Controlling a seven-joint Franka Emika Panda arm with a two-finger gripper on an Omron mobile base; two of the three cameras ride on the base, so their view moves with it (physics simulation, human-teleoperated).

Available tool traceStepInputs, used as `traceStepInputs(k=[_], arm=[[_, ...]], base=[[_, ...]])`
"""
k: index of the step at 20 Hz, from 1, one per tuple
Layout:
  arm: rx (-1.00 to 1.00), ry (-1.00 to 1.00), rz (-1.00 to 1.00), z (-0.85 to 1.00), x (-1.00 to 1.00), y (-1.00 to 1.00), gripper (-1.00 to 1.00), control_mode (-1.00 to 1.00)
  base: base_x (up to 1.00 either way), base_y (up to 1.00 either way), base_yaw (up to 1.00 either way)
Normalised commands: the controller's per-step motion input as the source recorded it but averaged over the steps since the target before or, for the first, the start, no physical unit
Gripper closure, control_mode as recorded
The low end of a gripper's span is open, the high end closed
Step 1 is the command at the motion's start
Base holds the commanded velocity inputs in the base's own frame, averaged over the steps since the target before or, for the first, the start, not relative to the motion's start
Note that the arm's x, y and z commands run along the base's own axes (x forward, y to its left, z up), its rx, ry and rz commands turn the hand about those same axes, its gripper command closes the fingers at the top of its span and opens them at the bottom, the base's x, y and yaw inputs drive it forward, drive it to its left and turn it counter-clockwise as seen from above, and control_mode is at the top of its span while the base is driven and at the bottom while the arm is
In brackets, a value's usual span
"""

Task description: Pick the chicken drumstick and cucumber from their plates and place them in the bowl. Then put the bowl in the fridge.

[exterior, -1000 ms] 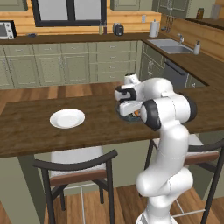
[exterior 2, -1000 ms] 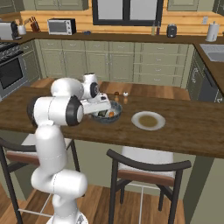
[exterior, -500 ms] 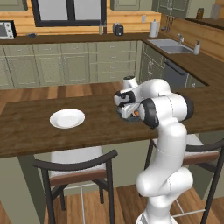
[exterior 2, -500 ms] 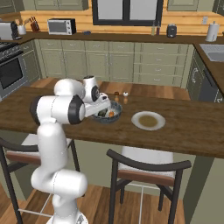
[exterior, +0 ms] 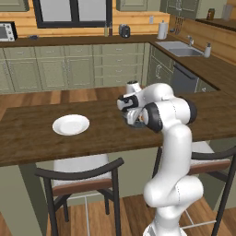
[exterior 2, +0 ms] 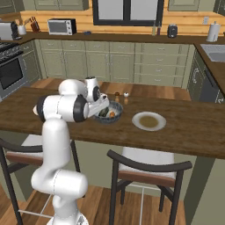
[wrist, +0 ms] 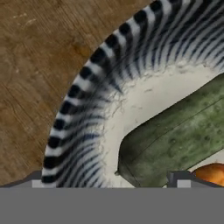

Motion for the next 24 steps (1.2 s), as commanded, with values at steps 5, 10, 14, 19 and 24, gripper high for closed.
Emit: traceStepInputs(k=[5, 10, 14, 19, 24], arm=[[0.0, 0.02, 0.09, -0.45, -0.14, 0.0, -1.0, -1.0], [0.0, 0.0, 0.02, -0.28, 0.05, 0.0, -1.0, -1.0], [0.0, -0.01, 0.0, -0.04, -0.37, 0.0, -1.0, -1.0], [0.0, -0.01, 0.0, -0.09, -0.28, 0.0, -1.0, -1.0], [0.0, 0.0, 0.0, -0.29, 0.07, 0.0, -1.0, -1.0]], base=[[0.0, 0.0, 0.0], [0.0, 0.0, 0.0], [0.0, 0.0, 0.0], [0.0, 0.0, 0.0], [0.0, 0.0, 0.0]])
